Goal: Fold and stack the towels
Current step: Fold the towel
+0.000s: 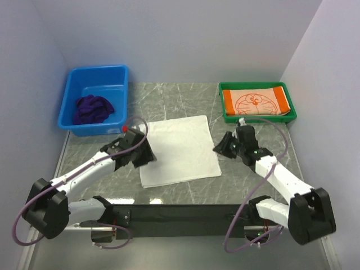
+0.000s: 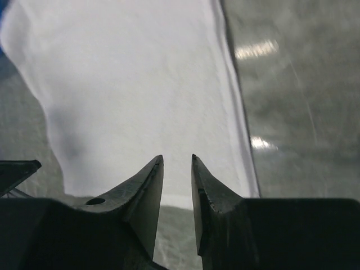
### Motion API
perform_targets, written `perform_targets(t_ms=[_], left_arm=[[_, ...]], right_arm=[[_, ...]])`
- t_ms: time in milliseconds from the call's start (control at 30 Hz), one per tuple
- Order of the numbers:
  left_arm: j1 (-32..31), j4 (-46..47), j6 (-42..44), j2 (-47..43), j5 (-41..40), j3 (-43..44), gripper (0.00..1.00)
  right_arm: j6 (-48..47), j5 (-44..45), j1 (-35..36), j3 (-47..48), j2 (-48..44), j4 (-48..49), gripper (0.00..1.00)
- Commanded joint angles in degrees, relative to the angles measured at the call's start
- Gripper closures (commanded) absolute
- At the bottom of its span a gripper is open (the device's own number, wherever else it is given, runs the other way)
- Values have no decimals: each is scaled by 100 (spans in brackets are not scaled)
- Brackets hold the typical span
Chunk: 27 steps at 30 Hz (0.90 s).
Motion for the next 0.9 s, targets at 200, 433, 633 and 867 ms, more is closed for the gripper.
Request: perform_targets(t_ms=[200, 433, 633, 867], left_arm=[[827, 1156, 572, 1775, -1444, 1737, 55], [1012, 1087, 792, 3217, -2007, 2695, 58], [1205, 903, 713, 3850, -2262, 2845, 59], [1346, 937, 511, 4062, -1920, 2529, 60]], right_arm=[[23, 183, -16, 1721, 2271, 2162, 66], [278, 104, -25, 2267, 3757, 2445, 67], [506, 235, -60, 2189, 4277, 2216, 68], [603, 402, -175, 1952, 4242, 1777, 69]])
